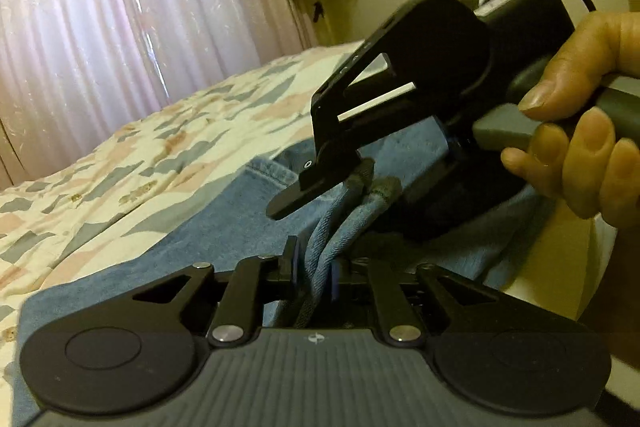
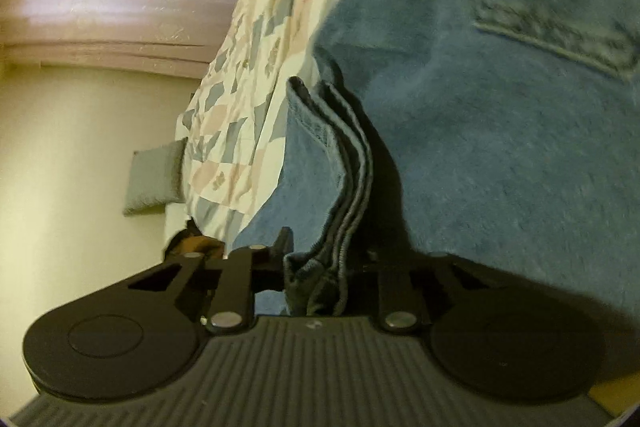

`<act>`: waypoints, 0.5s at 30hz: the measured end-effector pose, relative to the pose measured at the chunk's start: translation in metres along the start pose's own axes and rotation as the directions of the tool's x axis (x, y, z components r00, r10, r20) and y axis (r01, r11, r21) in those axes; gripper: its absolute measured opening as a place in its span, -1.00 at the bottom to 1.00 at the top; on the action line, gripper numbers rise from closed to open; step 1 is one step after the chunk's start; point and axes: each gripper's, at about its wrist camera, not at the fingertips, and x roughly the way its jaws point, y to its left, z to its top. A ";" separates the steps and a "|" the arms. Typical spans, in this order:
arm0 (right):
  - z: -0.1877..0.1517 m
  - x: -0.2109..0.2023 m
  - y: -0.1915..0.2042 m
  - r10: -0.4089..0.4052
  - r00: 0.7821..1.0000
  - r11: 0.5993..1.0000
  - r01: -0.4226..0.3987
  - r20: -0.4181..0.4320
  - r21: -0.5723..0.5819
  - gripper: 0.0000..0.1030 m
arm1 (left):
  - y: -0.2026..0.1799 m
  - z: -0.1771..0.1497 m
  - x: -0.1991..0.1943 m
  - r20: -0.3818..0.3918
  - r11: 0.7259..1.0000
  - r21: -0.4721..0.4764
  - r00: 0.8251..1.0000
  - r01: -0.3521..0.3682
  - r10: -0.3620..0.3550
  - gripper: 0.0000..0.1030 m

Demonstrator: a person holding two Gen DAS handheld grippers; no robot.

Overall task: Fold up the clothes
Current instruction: 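Fold the jeans hem over onto the waistband with both grippers and release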

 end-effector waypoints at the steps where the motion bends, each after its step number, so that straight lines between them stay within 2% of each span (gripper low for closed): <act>1: 0.000 -0.004 0.005 0.009 1.000 0.999 -0.009 0.013 -0.045 -0.62 | 0.006 0.000 -0.007 0.008 1.000 -0.012 1.000 0.016 -0.016 -0.55; 5: 0.001 -0.030 0.022 0.028 0.998 0.986 -0.018 0.062 -0.163 -0.64 | 0.044 0.003 -0.043 0.043 0.987 -0.094 0.991 0.129 -0.125 -0.42; 9: 0.015 -0.078 0.035 0.006 0.986 0.967 0.037 0.167 -0.251 -0.64 | 0.075 0.018 -0.065 0.076 0.967 -0.153 0.978 0.205 -0.195 -0.41; 12: 0.037 -0.127 0.041 -0.011 0.964 0.948 0.095 0.266 -0.305 -0.64 | 0.091 0.029 -0.069 0.123 0.944 -0.194 0.962 0.266 -0.246 -0.40; 15: 0.058 -0.183 0.035 -0.070 0.926 0.930 0.195 0.370 -0.313 -0.64 | 0.096 0.034 -0.045 0.104 0.926 -0.256 0.960 0.278 -0.260 -0.40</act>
